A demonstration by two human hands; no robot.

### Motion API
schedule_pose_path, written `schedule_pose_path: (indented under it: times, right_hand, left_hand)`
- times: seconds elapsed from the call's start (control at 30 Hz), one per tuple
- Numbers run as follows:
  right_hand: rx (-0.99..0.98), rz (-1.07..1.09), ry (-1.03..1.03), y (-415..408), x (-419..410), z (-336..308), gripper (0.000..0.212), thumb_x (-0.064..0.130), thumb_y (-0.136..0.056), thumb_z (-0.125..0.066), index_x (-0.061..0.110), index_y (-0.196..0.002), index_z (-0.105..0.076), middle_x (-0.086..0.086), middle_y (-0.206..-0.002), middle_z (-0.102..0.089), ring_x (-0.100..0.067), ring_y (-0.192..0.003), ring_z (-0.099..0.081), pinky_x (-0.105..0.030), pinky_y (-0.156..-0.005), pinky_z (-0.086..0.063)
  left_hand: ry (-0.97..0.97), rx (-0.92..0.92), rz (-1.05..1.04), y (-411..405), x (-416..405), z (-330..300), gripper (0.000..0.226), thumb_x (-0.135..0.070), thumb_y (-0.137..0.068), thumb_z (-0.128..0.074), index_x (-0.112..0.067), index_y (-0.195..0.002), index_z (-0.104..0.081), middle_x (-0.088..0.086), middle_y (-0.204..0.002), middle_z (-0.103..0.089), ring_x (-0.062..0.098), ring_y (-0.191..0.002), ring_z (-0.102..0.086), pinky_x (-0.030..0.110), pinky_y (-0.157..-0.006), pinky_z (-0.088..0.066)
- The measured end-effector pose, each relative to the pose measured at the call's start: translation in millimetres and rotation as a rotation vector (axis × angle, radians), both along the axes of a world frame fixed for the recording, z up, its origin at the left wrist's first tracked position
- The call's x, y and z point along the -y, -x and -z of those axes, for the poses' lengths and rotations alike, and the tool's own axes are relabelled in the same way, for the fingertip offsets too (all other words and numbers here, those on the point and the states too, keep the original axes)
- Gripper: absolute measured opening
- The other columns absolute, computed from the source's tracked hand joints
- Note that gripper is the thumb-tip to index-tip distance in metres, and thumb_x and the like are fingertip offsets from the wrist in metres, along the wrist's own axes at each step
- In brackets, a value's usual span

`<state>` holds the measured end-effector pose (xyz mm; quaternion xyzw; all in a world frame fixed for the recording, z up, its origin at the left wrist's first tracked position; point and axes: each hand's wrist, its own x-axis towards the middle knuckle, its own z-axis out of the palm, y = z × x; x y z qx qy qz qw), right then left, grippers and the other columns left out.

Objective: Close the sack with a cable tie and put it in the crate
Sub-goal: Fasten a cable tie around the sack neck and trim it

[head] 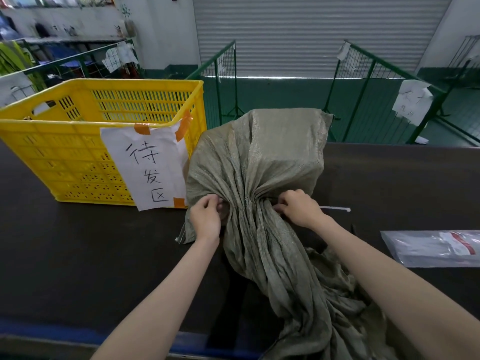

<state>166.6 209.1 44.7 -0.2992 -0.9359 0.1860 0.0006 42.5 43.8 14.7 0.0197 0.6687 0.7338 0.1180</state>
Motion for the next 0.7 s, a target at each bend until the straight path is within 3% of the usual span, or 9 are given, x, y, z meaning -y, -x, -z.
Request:
schedule_pose_path:
  times: [0.2, 0.43, 0.57, 0.7]
  right_hand:
    - [0.071, 0.012, -0.207, -9, -10, -19, 0.037, 0.041, -0.092, -0.054, 0.009, -0.108, -0.061, -0.018, -0.113, -0.057, -0.04, -0.105, -0.056, -0.04, -0.083, -0.043]
    - [0.094, 0.022, -0.585, -9, -18, -38, 0.032, 0.04, -0.089, -0.056, 0.011, -0.104, -0.063, -0.011, -0.11, -0.067, -0.03, -0.113, -0.053, -0.038, -0.093, -0.032]
    - [0.103, 0.07, -0.576, -9, -17, -54, 0.026, 0.029, -0.091, -0.054, 0.008, -0.106, -0.06, -0.014, -0.115, -0.064, -0.033, -0.114, -0.053, -0.039, -0.093, -0.034]
    - [0.06, 0.124, -0.372, -8, -20, -69, 0.017, 0.015, -0.089, -0.052, 0.006, -0.102, -0.059, -0.016, -0.108, -0.06, -0.037, -0.101, -0.057, -0.037, -0.077, -0.04]
  left_hand:
    - [0.015, -0.135, -0.041, 13, 11, -14, 0.023, -0.016, -0.093, -0.057, -0.022, -0.076, -0.07, -0.001, -0.073, -0.066, 0.01, -0.071, -0.062, 0.029, -0.07, -0.054]
    - [0.037, -0.333, 0.046, 16, 3, -38, 0.018, -0.022, -0.094, -0.057, -0.017, -0.085, -0.072, -0.002, -0.079, -0.068, 0.018, -0.079, -0.065, 0.036, -0.076, -0.056]
    - [-0.022, -0.34, 0.04, 17, -10, -49, 0.024, -0.016, -0.096, -0.052, -0.017, -0.079, -0.069, -0.003, -0.079, -0.068, 0.01, -0.075, -0.061, 0.026, -0.067, -0.052]
    - [0.029, -0.411, 0.124, 16, -20, -54, 0.021, -0.021, -0.096, -0.053, -0.018, -0.083, -0.069, -0.004, -0.08, -0.073, 0.008, -0.083, -0.065, 0.027, -0.082, -0.049]
